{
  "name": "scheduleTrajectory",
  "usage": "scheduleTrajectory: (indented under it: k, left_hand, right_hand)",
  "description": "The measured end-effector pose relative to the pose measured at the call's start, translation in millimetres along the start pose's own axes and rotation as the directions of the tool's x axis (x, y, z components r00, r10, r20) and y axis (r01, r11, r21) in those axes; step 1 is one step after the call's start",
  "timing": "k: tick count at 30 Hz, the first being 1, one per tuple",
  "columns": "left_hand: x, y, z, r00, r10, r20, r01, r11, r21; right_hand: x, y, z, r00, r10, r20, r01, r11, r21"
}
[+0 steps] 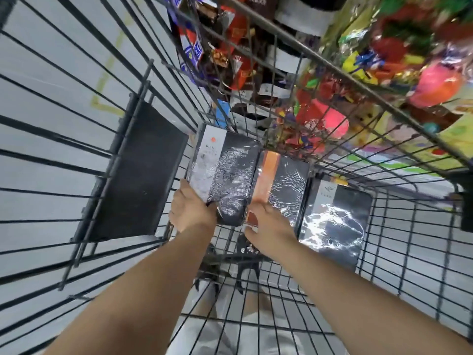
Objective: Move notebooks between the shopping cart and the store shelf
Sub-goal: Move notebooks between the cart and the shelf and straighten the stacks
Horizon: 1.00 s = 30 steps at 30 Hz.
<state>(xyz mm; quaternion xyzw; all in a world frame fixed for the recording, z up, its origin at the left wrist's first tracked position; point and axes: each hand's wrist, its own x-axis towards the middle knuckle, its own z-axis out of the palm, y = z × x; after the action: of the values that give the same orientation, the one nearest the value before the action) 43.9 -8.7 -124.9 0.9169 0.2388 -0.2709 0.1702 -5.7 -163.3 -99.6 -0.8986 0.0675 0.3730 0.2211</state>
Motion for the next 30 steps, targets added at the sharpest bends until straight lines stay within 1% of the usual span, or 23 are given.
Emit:
scheduleTrajectory:
  k: [4,7,9,12,13,15,17,20,22,23,25,27,29,30]
  left_hand:
    - [-5.1,6.8,-1.6,0.999,-0.044,-0.028,0.044,0.999,0.013]
    - [-10.9,5.0,-4.7,0.995,-0.008,-0.096,0.01,1.0,0.021]
    - [-16.7,5.5,-11.8,0.994,0.028,-0.108,-0.032,0.999,-0.032]
    - [-29.6,10.0,-28.4,0.996,0.089,0.012,-0.084,0.969,-0.234]
    - [-34.0,11.4,-35.1,0.99,0.131,0.048,-0.114,0.957,-0.266]
    - [-40.4,14.2,-51.9,0.968,0.244,0.057,-0.22,0.937,-0.272]
    - [-43.2,20.3,-76.1,0.947,0.322,0.015,-0.309,0.922,-0.234]
    - [-40.9,29.3,-120.9,0.919,0.394,-0.031,-0.395,0.918,-0.035]
    - [-39.6,27.8,-147.7,0.892,0.45,-0.046,-0.445,0.892,0.085]
    - [-39.3,25.9,-158.4,0.878,0.476,-0.056,-0.467,0.875,0.126]
    - [-37.8,20.7,-174.6,0.856,0.508,-0.095,-0.483,0.851,0.206]
    - [-34.2,16.4,-185.5,0.845,0.519,-0.127,-0.475,0.839,0.267]
    - [-29.2,11.6,-189.4,0.839,0.527,-0.137,-0.477,0.832,0.282]
    - [-26.6,9.1,-189.4,0.834,0.535,-0.135,-0.484,0.827,0.285]
  right_hand:
    - [-0.8,-1.3,-0.6,1.0,0.029,-0.006,-0.029,0.999,0.03]
    - [-0.4,-1.3,-0.8,0.999,0.054,-0.002,-0.054,0.998,0.028]
    - [-1.6,-1.1,-0.7,0.998,0.061,-0.001,-0.061,0.997,0.043]
    - [-3.6,-2.5,-2.7,0.995,0.099,-0.003,-0.098,0.992,0.08]
    - [-4.0,-2.9,-3.6,0.994,0.105,-0.006,-0.104,0.991,0.084]
    - [-3.6,-4.5,-4.8,0.993,0.122,0.002,-0.122,0.99,0.073]
    - [-1.6,-9.3,-5.3,0.99,0.138,0.014,-0.139,0.985,0.106]
    - [5.1,-19.0,-1.2,0.986,0.168,0.022,-0.168,0.955,0.244]
    - [10.6,-26.0,4.2,0.987,0.159,0.011,-0.156,0.947,0.281]
    - [13.9,-30.4,6.5,0.985,0.174,0.013,-0.168,0.929,0.33]
    - [23.4,-41.5,10.5,0.972,0.234,0.009,-0.215,0.877,0.429]
    - [36.6,-56.9,13.5,0.945,0.326,-0.005,-0.278,0.812,0.513]
    - [51.5,-73.0,18.7,0.909,0.417,-0.018,-0.339,0.761,0.554]
    - [57.6,-79.6,21.6,0.884,0.467,-0.023,-0.38,0.745,0.548]
